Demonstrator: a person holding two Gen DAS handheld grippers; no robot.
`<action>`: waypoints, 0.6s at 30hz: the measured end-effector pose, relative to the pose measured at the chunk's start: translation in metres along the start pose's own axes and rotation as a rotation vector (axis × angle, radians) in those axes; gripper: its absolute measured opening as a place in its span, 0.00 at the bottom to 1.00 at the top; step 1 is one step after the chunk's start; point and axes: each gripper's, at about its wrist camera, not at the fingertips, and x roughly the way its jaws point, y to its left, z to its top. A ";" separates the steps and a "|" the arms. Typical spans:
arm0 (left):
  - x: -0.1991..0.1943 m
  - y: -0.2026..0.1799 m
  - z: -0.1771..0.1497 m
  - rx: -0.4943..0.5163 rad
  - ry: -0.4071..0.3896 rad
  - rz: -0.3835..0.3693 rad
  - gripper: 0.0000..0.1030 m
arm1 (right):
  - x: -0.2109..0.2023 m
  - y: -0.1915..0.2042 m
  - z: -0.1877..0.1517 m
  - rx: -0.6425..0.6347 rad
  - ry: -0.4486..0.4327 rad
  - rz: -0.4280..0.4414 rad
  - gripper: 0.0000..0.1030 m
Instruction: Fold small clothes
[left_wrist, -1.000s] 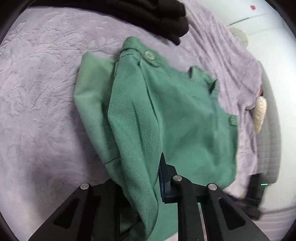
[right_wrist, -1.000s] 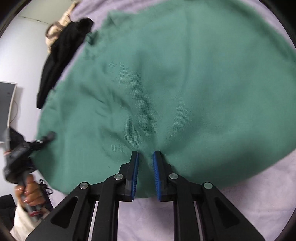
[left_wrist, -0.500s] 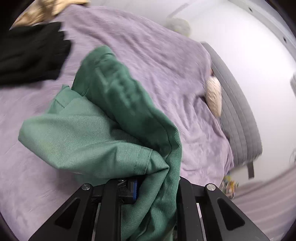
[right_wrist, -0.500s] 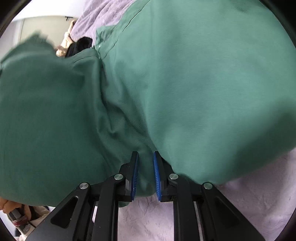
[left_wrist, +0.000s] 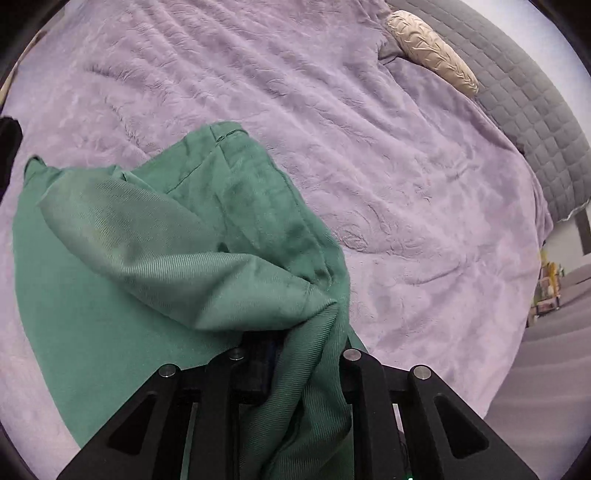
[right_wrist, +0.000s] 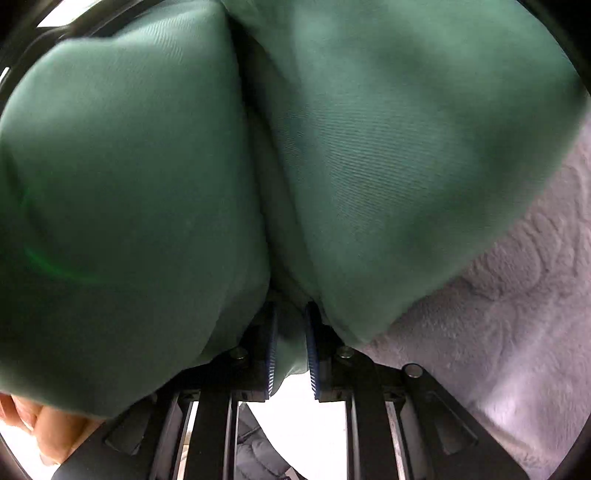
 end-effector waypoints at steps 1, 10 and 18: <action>-0.007 -0.006 -0.006 0.031 -0.012 0.020 0.24 | -0.002 0.001 0.000 -0.001 -0.002 0.003 0.16; -0.078 -0.033 -0.020 0.095 -0.180 -0.067 0.74 | -0.039 -0.008 0.002 -0.004 -0.065 -0.016 0.17; -0.105 0.079 -0.066 -0.125 -0.162 0.122 0.74 | -0.087 -0.028 -0.025 0.022 -0.131 0.004 0.50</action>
